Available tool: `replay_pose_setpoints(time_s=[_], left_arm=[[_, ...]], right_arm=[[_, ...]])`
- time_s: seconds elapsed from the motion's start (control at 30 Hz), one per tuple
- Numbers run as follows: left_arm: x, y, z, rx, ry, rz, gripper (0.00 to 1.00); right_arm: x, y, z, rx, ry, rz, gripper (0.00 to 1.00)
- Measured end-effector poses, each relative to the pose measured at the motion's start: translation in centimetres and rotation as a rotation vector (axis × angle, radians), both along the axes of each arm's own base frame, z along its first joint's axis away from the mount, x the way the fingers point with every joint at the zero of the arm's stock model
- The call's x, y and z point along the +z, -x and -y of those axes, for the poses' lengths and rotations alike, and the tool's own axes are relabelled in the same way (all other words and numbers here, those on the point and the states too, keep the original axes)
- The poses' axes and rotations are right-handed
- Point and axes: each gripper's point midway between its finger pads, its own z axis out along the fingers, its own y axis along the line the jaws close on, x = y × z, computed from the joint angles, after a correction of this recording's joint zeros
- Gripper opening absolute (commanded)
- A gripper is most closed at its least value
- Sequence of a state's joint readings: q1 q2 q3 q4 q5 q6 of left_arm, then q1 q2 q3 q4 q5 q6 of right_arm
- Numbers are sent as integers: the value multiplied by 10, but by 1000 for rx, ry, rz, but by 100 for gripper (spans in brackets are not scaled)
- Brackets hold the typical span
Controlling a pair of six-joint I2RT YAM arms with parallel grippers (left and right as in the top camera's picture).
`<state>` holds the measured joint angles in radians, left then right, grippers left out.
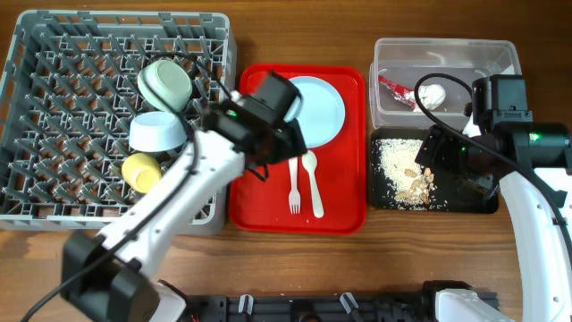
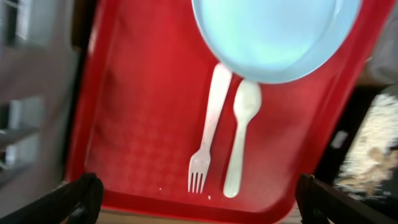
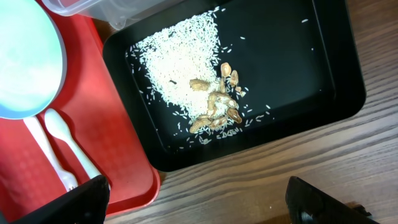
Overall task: Sort waste into correct bins and load items into the dishwasher rack
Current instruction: 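Reach the left gripper back toward the white plate on the tray, then grasp the white plastic fork on the red tray with the left gripper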
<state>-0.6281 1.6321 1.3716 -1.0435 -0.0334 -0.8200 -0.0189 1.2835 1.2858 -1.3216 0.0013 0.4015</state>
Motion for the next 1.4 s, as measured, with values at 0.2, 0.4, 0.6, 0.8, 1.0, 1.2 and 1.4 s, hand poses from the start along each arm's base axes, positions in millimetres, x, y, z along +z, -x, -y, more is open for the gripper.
replay_pose_setpoints(time_s=[0.2,0.4,0.6,0.8,1.0,1.2,1.4], left_arm=[[-71,18,9,28,-103,-113,100],[-123,19,13,37,-164,-187,95],[-132,20,14,37,-171,-203,77],[-132,21,13,25,-174,-208,48],[-133,22,13,23,-174,-213,30],[-133,23,14,22,-171,-218,19],[-133,26,14,20,-167,-234,8]], right_arm=[[0,1,0,0,0,-4,91],[-1,2,0,0,0,-9,91],[-1,2,0,0,0,-10,91],[-1,2,0,0,0,-10,91],[-1,2,0,0,0,-10,91],[-1,2,0,3,0,-10,91],[-1,3,0,3,0,-11,91]])
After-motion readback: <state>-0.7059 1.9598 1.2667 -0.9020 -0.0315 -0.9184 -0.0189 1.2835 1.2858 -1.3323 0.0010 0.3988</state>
